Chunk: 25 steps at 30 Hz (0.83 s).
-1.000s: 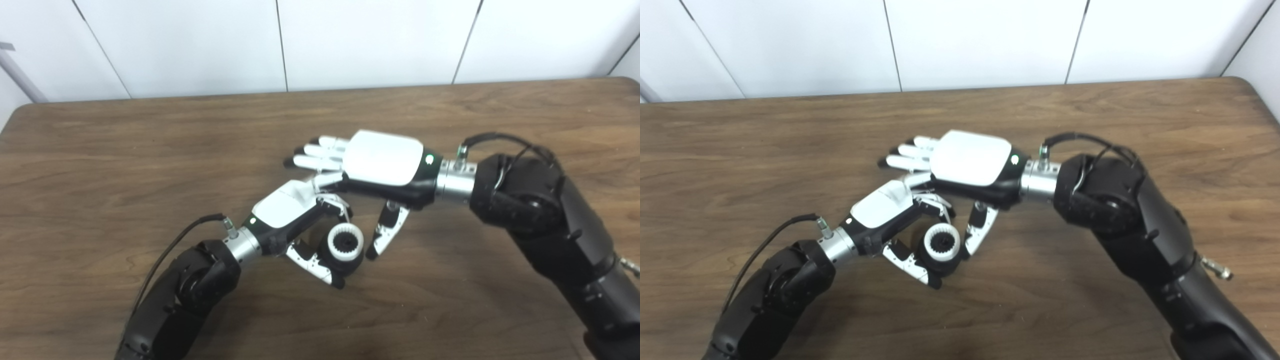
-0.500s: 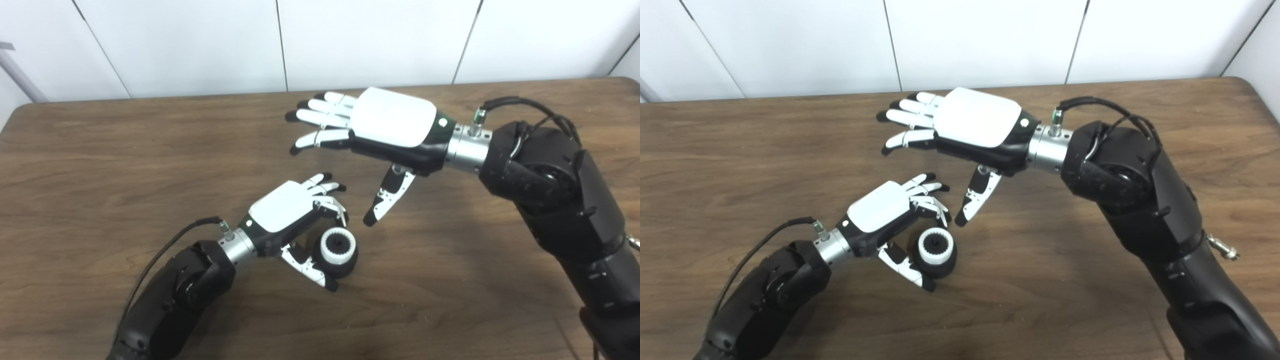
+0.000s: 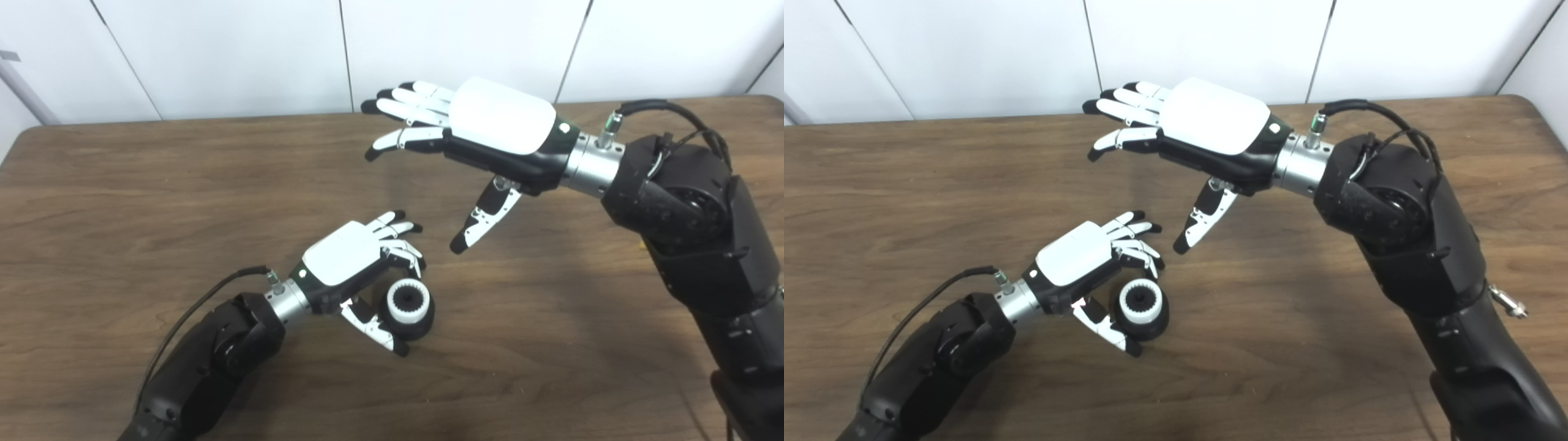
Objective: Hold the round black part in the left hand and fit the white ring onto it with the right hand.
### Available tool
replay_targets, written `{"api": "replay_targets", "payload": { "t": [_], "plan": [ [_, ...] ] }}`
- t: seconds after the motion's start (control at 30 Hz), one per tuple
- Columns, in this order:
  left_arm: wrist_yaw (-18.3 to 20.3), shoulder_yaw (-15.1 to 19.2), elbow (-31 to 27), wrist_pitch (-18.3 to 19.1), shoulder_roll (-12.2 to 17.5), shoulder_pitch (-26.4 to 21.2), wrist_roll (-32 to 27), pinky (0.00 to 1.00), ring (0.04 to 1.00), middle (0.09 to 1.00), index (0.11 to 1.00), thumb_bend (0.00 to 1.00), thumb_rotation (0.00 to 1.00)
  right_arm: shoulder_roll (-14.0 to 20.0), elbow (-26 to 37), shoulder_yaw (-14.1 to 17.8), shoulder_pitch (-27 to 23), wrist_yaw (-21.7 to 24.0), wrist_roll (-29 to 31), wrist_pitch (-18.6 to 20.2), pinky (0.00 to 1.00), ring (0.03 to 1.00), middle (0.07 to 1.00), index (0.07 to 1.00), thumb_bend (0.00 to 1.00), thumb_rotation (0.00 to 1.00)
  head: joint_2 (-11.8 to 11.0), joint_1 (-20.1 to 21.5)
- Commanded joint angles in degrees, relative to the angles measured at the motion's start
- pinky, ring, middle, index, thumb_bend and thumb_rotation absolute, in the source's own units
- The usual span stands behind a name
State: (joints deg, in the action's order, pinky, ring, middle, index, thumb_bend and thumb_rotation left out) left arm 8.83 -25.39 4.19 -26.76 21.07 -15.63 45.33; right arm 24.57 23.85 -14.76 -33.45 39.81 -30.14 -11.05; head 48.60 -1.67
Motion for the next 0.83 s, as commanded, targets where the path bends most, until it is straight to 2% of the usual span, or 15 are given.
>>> {"api": "replay_targets", "payload": {
  "t": [0.0,0.13,0.2,0.4,0.47,0.57,0.8],
  "plan": [
    [2.14,-0.46,2.19,2.85,1.68,-0.64,3.79,1.00,0.967,0.863,0.735,0.99,0.23,1.00,1.54,1.26,-2.53,-1.01,0.31,0.82,1.00,1.000,1.000,0.839,1.00,0.27,-0.20,-0.07],
    [4.06,-0.55,1.61,5.19,1.86,-0.74,3.56,1.00,0.999,0.983,0.948,1.00,0.34,1.01,0.01,1.87,-0.87,-2.39,-0.15,0.91,1.00,1.000,1.000,0.863,1.00,0.28,-0.63,-0.21],
    [4.71,-0.30,0.79,6.25,2.07,-0.68,3.49,1.00,1.000,0.996,0.987,1.00,0.37,1.04,-0.89,2.23,0.14,-3.08,-0.70,0.97,1.00,1.000,1.000,0.878,1.00,0.28,-0.78,-0.23],
    [5.28,1.46,-0.40,7.68,2.62,-0.48,1.02,1.00,1.000,1.000,1.000,1.00,0.38,0.42,-3.40,2.58,3.37,-4.86,-3.57,2.26,1.00,1.000,1.000,0.941,0.95,0.35,-1.39,-0.23],
    [5.54,2.13,-0.44,7.85,2.79,-0.47,-0.12,1.00,1.000,1.000,1.000,1.00,0.37,0.18,-4.36,2.64,4.58,-5.70,-4.37,2.64,1.00,1.000,1.000,0.983,0.88,0.41,-1.58,-0.21],
    [6.14,3.21,-0.56,8.34,2.91,-0.36,-2.02,1.00,1.000,1.000,1.000,1.00,0.35,-0.02,-5.81,3.05,6.48,-7.13,-4.33,3.46,1.00,1.000,1.000,0.998,0.79,0.45,-2.17,-0.46],
    [6.36,5.38,0.91,8.21,3.56,-0.57,-4.96,1.00,1.000,1.000,1.000,1.00,0.31,-1.13,-8.74,3.81,10.32,-12.35,-4.83,3.69,0.99,1.000,1.000,1.000,0.67,0.48,-3.75,-0.85]
  ]
}}
